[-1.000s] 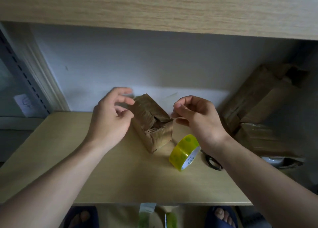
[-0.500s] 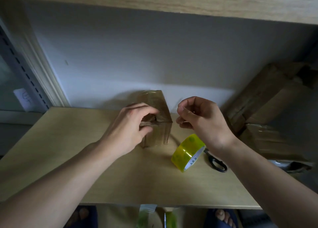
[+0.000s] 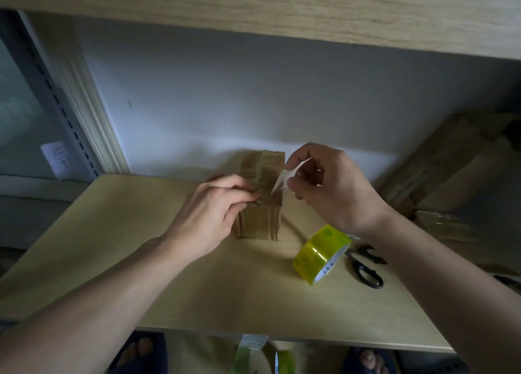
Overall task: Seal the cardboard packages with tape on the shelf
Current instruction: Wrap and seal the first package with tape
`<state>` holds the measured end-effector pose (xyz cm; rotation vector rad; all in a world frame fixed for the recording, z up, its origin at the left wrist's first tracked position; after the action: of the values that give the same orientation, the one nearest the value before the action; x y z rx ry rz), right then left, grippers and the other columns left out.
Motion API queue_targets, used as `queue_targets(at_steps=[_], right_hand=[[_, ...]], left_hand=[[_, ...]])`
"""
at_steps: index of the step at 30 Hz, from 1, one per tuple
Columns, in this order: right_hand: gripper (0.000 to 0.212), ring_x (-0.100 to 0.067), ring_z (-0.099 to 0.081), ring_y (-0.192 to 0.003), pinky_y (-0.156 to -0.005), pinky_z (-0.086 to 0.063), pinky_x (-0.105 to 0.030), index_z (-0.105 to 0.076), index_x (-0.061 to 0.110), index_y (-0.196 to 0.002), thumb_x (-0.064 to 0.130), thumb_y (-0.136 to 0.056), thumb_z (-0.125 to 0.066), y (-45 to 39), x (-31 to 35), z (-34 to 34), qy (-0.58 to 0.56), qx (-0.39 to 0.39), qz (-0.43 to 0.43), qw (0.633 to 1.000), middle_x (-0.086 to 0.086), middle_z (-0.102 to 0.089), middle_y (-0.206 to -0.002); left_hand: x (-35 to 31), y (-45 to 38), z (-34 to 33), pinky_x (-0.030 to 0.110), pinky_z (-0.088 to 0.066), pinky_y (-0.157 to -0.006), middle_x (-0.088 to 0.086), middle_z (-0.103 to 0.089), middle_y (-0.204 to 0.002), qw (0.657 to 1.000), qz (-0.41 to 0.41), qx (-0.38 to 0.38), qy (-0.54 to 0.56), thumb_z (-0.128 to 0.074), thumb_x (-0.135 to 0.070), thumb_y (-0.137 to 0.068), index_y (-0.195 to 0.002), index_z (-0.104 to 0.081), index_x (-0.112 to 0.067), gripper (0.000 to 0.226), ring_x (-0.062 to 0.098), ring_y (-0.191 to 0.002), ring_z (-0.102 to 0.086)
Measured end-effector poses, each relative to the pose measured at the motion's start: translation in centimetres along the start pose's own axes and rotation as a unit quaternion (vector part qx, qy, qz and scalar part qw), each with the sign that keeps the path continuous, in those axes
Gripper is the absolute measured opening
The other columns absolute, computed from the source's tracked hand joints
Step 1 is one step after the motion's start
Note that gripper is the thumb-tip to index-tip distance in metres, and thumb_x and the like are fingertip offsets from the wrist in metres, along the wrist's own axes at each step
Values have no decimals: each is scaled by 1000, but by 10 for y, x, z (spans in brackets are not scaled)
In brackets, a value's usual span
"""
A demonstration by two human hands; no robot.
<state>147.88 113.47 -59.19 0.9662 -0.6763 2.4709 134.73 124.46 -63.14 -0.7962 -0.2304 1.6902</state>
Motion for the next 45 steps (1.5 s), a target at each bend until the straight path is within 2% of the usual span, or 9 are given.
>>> queue_targets(at_steps=[3,7,17,24,28,32,37,41,45], right_hand=[[32,-19,-65,-72,-73,-56,-39,-60,32,-110,12,-87,-71,-13,11,-10,29,32,-8,999,-3,-72,-76],[39,-23,-66,-70,-73,-57,-44,-58,29,-115,10,-84,-73,-29,23,-29,17,79,-9,997,-7,-73,-78],[33,-12,-47,-57,-54,-42,-21,-63,11,-118,1,-89,-74,-35,10,-45,-191,190,-78,960,-5,-56,-69],[27,-19,-49,-67,-52,-42,-19,-66,10,-113,0,-90,-73,-33,7,-48,-178,180,-75,964,-13,-56,-77],[22,-20,-55,-80,-65,-48,-21,-66,15,-107,2,-91,-72,-36,-2,-45,-207,168,-94,959,-12,-61,-88],[21,-20,-62,-80,-78,-51,-33,-64,11,-109,-2,-92,-67,-37,-9,-45,-236,176,-106,950,-8,-66,-81],[22,-20,-62,-76,-70,-48,-30,-62,14,-109,0,-92,-64,-37,-8,-45,-237,177,-103,950,-7,-66,-77],[26,-17,-57,-68,-63,-45,-27,-59,13,-113,0,-92,-68,-35,-7,-50,-219,196,-84,952,-5,-63,-72],[31,-16,-57,-67,-60,-46,-25,-57,10,-115,-2,-90,-71,-33,-8,-55,-188,210,-70,957,-4,-64,-73]], left_hand=[[8,3,9,2,-41,-93,-15,-75,-110,999,30,-8,31,-74,-7,-89,-103,-82,-18,19,1,-101,-69],[12,10,2,20,-50,-94,-19,-67,-117,994,53,18,97,-60,-14,-90,-107,-78,-18,25,1,-112,-63],[39,14,-11,24,-41,-104,13,-62,-113,929,177,-3,325,-49,-48,-83,-96,-82,-25,42,15,-115,-60],[41,15,-10,17,-41,-88,-7,-69,-112,922,239,-15,305,-39,-49,-87,-92,-81,-28,47,-5,-109,-60],[36,12,-9,19,-42,-71,-14,-67,-81,942,250,-43,219,-59,-35,-94,-84,-75,-26,21,0,-80,-61],[29,4,-10,29,-37,-58,-4,-60,-67,954,263,-80,119,-69,-40,-92,-71,-64,-18,31,11,-65,-55],[44,2,-27,17,-46,-64,-11,-66,-72,928,308,-68,199,-86,-29,-79,-71,-71,-23,18,-1,-69,-60],[47,-1,-33,42,-58,-88,-1,-77,-87,922,278,-36,266,-87,-18,-80,-85,-78,-23,11,19,-88,-72],[40,-9,-35,45,-56,-92,-1,-76,-93,937,224,-6,269,-82,-13,-84,-87,-77,-16,6,18,-92,-72]])
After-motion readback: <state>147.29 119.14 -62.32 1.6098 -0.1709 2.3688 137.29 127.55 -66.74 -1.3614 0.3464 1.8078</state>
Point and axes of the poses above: each hand's wrist, its own y-axis away from the middle knuckle, its own z-axis out of the back of the hand, x = y × z, the point moved 10 cm from there along -y, towards the middle knuckle
